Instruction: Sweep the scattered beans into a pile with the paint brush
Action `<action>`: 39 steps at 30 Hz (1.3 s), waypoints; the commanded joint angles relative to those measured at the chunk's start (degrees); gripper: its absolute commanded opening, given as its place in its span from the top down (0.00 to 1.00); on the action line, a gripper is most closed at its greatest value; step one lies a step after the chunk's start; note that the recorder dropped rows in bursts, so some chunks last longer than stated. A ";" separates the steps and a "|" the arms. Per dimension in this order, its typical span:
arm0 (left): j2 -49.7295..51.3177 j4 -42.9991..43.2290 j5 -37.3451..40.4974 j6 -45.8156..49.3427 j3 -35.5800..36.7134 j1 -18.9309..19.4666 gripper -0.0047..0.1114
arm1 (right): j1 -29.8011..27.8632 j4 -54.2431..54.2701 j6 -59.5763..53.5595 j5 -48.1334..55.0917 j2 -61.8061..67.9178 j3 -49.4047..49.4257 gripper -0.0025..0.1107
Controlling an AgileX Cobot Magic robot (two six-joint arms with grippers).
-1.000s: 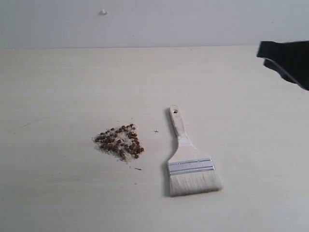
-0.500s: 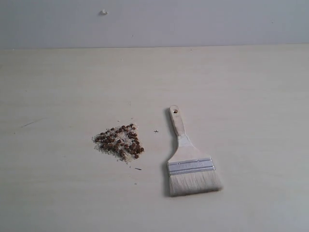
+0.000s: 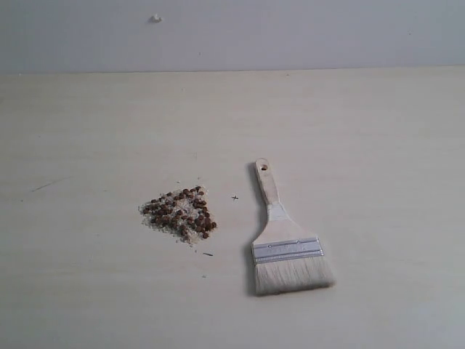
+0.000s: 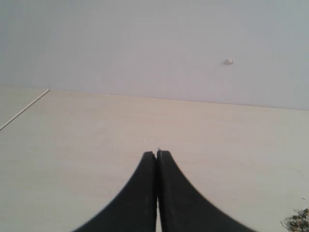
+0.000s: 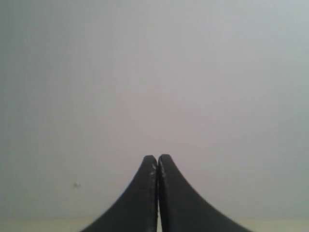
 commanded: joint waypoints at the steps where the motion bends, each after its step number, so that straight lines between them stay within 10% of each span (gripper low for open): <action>1: -0.37 -0.27 -0.05 0.02 -0.05 0.04 0.96 | -1.34 27.30 -34.86 5.02 -0.91 3.33 0.98; 13: -0.37 -0.27 -0.05 0.02 -0.05 0.04 0.96 | -11.03 27.47 -34.30 4.74 -0.91 14.11 0.98; 39: -0.37 -0.27 -0.05 0.02 -0.05 0.04 0.96 | -11.33 27.47 -34.18 7.62 -0.91 16.91 0.98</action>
